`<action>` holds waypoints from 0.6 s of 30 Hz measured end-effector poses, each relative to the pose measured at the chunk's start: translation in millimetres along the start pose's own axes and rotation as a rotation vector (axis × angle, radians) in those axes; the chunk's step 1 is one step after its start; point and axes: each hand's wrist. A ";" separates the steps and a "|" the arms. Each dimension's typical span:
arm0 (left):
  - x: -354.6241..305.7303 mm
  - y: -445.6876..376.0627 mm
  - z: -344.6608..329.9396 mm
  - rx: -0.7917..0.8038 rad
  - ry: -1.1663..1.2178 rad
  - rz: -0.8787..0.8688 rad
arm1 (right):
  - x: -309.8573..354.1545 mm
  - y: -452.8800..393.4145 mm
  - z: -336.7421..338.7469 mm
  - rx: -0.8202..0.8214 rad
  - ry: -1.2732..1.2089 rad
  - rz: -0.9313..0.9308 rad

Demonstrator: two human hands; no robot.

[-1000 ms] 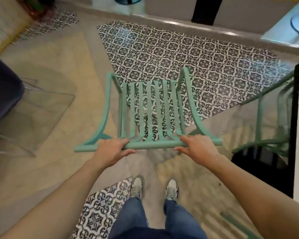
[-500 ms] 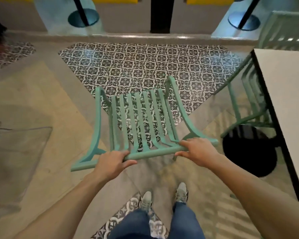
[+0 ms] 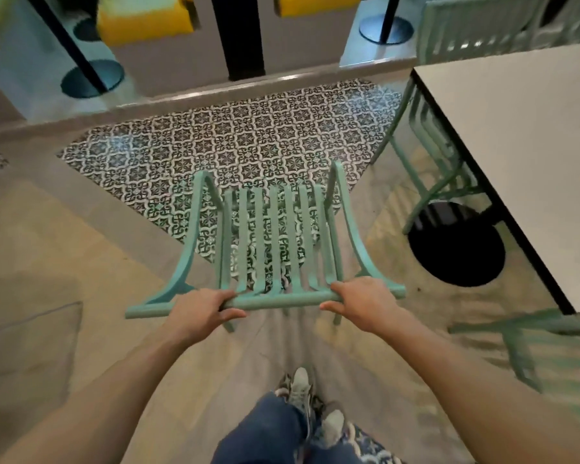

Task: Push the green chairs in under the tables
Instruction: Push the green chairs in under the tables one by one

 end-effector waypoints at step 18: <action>95.8 -72.5 17.9 0.020 -0.131 -0.490 | 128.1 -13.2 -1.7 -0.042 -0.165 -0.442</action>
Point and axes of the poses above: each hand's wrist, its own y-axis away from the middle knuckle, its own z-axis out of the back of the hand, x = y × z, and after that the axes turned 11 degrees about z, right-handed
